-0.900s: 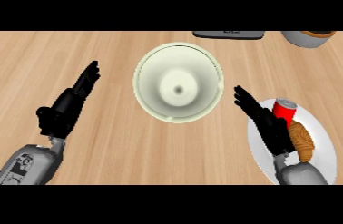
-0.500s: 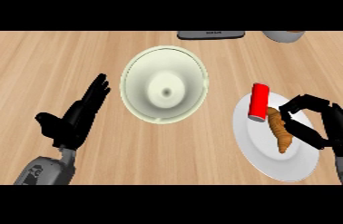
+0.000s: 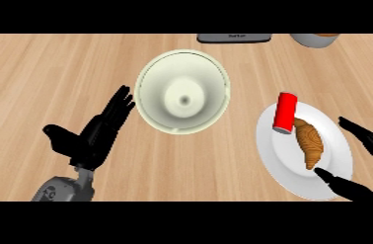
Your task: Pick the croissant from the plate and place it in the bowl
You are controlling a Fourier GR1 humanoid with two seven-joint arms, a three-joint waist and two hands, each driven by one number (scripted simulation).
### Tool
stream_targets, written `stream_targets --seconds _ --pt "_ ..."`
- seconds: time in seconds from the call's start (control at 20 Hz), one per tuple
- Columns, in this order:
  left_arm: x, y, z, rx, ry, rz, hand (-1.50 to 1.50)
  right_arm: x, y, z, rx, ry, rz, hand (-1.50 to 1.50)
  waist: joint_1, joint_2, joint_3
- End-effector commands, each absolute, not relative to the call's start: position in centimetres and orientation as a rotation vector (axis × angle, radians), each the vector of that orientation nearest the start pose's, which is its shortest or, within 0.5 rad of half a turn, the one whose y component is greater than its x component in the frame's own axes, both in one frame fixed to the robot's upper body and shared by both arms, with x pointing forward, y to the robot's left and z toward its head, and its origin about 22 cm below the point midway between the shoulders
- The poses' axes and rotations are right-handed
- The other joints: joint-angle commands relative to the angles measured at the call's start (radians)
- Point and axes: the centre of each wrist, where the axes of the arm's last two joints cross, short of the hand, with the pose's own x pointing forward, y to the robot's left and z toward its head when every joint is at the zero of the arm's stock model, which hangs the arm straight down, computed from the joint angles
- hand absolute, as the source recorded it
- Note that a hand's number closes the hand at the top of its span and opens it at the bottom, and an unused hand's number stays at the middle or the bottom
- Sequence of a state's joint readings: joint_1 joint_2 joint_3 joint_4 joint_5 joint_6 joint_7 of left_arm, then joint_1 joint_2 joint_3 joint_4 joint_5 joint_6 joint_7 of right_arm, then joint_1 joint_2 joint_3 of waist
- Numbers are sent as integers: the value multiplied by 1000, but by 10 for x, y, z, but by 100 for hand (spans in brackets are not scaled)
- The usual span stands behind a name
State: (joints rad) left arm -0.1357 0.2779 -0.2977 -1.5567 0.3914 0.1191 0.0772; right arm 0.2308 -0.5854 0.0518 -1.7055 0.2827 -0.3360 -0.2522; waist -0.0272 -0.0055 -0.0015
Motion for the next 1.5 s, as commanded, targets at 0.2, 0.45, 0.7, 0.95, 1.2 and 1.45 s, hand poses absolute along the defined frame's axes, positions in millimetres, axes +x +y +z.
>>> stream_targets --seconds 0.2,0.45,0.7,0.95,1.2,1.45 --pt "265 218 21 -245 -1480 -111 0 165 -343 85 -1185 -1354 850 -150 0 5 -7" --pt "253 196 19 -265 -1477 -142 0 170 -307 109 -1153 -1088 884 -150 32 5 -3" --pt "275 206 28 -262 -1481 -148 0 202 -269 124 -1119 -939 882 -150 48 11 -1" --pt "262 196 31 -263 -1480 -149 0 225 -262 115 -1086 -792 857 -150 39 6 1" --pt "254 207 37 -282 -1483 -152 0 237 -274 94 -1083 -706 848 -150 31 5 2" --pt "271 204 42 -253 -1478 -128 0 237 -270 80 -1047 -610 871 -150 26 5 2"
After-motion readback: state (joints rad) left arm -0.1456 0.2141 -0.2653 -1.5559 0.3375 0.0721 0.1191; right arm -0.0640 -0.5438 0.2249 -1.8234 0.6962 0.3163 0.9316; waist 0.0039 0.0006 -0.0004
